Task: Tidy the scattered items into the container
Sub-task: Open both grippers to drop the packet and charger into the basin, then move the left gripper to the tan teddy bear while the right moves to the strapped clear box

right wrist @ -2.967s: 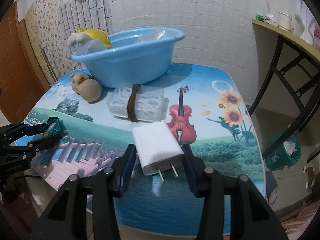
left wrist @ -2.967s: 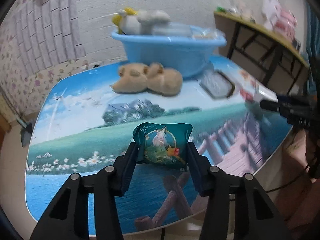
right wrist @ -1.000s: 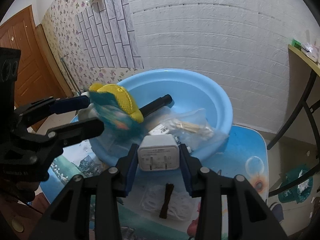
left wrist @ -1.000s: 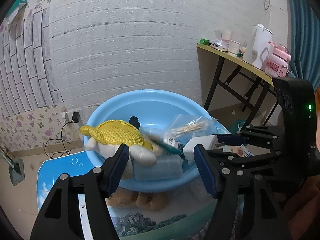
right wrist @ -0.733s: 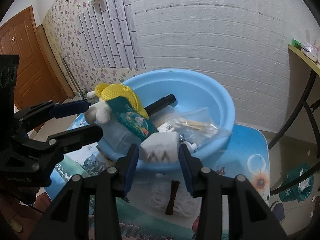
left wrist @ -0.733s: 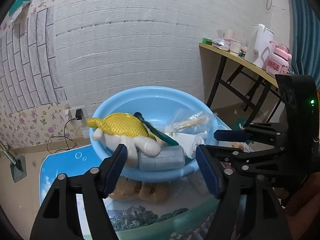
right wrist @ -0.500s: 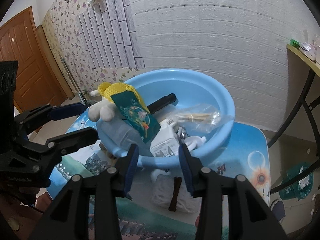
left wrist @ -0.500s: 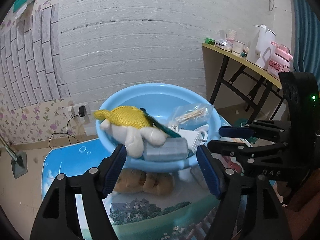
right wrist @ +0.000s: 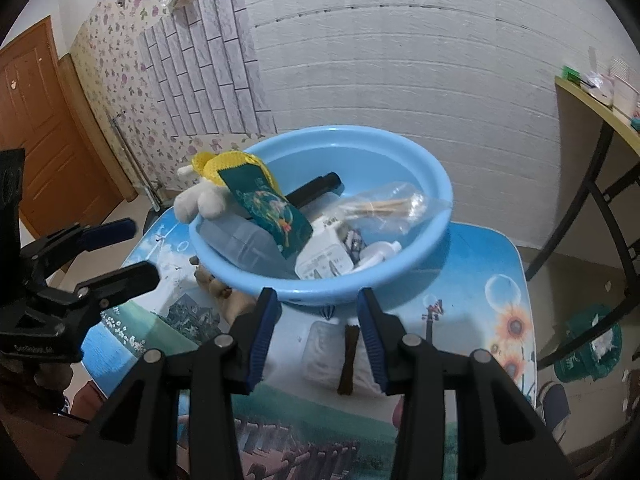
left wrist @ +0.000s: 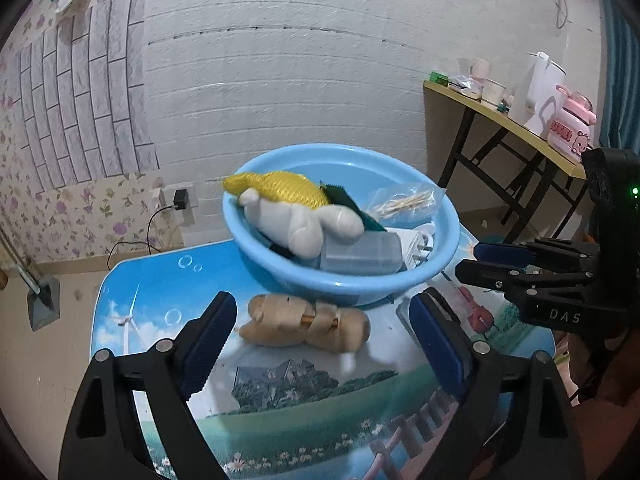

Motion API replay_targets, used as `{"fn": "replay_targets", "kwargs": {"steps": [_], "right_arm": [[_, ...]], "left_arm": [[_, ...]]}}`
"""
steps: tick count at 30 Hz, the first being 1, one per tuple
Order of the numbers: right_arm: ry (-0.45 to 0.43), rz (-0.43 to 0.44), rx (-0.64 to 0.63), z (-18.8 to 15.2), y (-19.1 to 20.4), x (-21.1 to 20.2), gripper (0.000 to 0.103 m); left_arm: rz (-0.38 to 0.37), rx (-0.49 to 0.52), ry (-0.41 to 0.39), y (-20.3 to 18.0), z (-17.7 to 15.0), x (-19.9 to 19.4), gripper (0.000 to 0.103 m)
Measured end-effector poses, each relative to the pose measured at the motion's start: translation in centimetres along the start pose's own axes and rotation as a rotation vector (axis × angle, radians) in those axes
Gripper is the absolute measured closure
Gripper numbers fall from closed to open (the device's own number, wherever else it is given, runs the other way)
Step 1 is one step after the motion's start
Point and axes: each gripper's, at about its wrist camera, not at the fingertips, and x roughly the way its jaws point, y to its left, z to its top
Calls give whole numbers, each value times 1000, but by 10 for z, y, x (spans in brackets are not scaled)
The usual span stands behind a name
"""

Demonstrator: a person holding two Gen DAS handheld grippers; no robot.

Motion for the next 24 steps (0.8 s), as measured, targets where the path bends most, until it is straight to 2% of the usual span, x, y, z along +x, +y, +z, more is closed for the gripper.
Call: {"fn": "replay_targets", "kwargs": {"steps": [7,8,10,14,16,18,24], "right_arm": [[44,-12,45,-11,-5,8,61],[54,-13,54,-14,-6,10,58],[74,-13,72,-17,-8,14,44],[103,-26,87,-23,-10,20,38],[123,-36,94,-25,-13,24,23],[142,-46,101,-28,-15,29,16],[177,-79,86,-34,-17,38,15]], "left_arm": [[22,-29,40,7,-11,3,8],[27,-33,51,8,-14,5,7],[36,-45,71,11,-17,8,6],[49,-74,123,16,-22,17,6],[53,-89,148,18,-25,22,6],[58,-101,165,21,-27,25,6],[60,-127,197,27,-32,33,6]]}}
